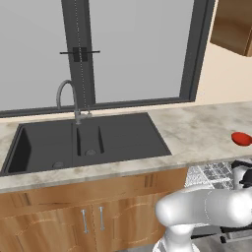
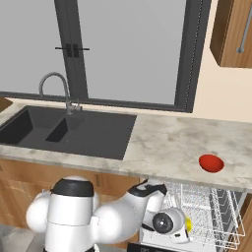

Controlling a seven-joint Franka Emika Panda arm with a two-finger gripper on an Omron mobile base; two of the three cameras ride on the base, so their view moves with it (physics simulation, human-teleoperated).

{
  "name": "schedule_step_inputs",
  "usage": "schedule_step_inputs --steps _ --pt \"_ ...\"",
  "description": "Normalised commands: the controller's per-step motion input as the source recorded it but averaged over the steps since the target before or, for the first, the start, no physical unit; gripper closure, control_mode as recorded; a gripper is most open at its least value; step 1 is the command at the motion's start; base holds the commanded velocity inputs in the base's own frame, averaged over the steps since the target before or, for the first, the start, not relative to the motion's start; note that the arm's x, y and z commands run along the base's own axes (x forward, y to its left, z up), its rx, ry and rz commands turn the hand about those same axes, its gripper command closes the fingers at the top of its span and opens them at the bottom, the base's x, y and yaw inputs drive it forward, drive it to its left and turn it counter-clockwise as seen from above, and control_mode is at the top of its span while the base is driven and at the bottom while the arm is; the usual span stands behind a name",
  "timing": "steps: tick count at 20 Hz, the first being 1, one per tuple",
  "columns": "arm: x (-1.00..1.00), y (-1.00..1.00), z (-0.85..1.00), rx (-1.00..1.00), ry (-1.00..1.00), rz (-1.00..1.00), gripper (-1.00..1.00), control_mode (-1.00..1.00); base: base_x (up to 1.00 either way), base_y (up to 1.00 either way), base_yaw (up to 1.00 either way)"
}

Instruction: Pick up the cup and bowl from the counter, place them in the dishwasher, and close the dishwasher door.

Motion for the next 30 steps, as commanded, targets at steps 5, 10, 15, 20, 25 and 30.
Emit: schedule_step_inputs --steps 5,10,15,20,25,30 --pt "0.00 -0.12 0.16 0.00 -0.12 0.00 1.00 -1.00 0.00 0.00 0.00" --pt "0.00 -0.08 0.07 0.08 -0.09 0.00 1.00 -1.00 0.00 0.00 0.00" --pt "0.00 -0.18 -0.18 0.23 0.00 0.00 1.00 -1.00 0.00 0.00 0.00" --pt "0.00 -0.18 0.11 0.09 -0.06 0.00 1.00 -1.00 0.00 0.00 0.00" --pt "0.10 -0.04 0.00 0.11 -0.05 0.00 1.00 -1.00 0.00 0.00 0.00" --pt "0.27 -0.01 0.05 0.08 -0.07 0.00 1.00 -1.00 0.00 0.00 0.00"
